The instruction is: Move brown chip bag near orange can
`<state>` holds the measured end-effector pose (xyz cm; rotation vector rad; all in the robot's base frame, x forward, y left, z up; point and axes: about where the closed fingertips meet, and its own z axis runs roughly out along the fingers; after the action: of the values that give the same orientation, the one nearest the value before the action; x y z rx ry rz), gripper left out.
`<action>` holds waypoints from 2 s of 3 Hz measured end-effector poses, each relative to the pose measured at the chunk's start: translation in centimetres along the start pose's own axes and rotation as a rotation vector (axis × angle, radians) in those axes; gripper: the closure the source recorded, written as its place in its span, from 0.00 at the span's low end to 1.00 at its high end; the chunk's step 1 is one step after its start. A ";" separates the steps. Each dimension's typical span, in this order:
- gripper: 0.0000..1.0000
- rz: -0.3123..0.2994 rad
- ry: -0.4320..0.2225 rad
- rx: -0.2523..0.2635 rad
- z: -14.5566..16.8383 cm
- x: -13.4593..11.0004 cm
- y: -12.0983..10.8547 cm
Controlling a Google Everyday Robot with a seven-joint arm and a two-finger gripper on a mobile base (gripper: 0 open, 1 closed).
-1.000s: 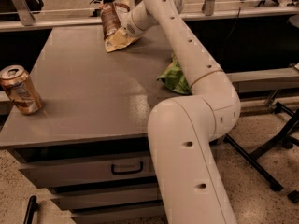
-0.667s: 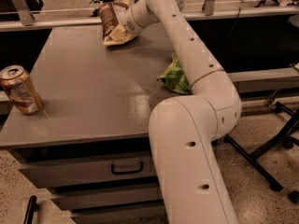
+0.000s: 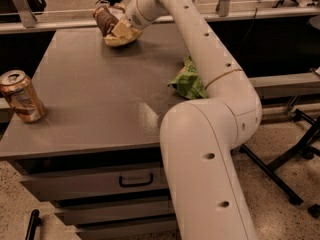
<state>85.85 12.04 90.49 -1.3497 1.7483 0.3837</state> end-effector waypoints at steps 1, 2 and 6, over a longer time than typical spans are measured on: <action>0.64 0.015 0.025 -0.014 0.4 0.7 0.3; 0.89 0.052 0.027 -0.023 0.5 1.2 0.4; 1.00 0.004 -0.164 -0.187 -0.3 -4.3 4.9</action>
Offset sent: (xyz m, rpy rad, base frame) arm -0.0010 -0.0122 -0.0086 0.0243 0.0913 -0.0473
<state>81.46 16.30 92.77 -1.4038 1.6110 0.6551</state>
